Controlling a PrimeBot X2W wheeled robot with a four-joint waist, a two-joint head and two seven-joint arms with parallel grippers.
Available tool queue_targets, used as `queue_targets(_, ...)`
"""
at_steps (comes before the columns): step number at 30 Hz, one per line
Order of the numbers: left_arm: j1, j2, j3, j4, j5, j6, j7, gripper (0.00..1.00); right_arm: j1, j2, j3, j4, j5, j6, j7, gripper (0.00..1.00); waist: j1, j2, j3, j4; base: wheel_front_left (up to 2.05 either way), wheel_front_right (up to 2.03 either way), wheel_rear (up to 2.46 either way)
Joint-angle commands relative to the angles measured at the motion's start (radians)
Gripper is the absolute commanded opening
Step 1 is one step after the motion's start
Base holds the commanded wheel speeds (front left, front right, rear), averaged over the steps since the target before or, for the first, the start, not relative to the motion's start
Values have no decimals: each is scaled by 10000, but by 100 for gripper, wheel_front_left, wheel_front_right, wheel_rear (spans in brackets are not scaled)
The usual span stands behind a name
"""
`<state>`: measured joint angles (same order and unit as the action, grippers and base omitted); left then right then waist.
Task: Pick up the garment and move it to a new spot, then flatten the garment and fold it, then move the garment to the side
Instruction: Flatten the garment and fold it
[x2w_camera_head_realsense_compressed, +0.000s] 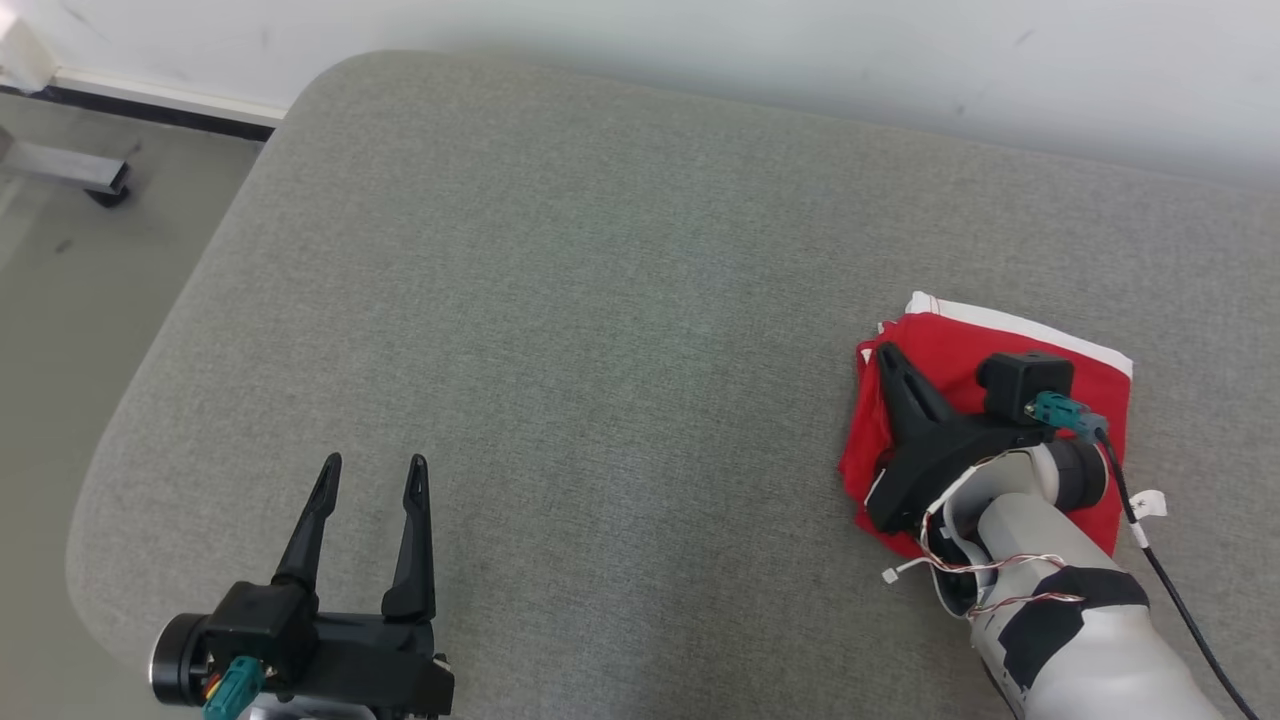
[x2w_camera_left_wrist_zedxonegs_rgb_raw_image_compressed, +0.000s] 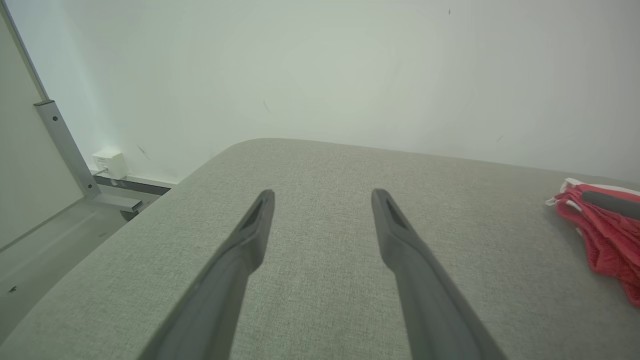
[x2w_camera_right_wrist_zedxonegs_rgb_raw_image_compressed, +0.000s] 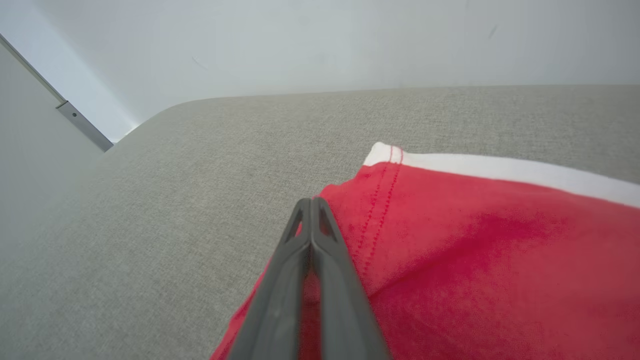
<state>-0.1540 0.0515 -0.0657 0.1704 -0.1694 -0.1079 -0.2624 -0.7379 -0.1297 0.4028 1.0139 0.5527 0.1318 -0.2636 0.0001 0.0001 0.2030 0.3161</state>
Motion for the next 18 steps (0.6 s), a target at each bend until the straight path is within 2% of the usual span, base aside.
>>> queue_targets(1,-107,-16,-24,10,-37,22,-32,100,20,66,48,-24,3,-28,-6,0,-1,-1,53,140,0,0,0)
queue_targets(9,-112,-17,-106,8,-122,139,-32,100,591,493,407,-510,202,-28,-4,0,-1,-1,59,240,0,0,0)
queue_targets(18,55,-15,-24,14,61,137,-32,100,982,437,467,-2057,3,-29,-5,0,-1,-1,-245,-422,0,0,0)
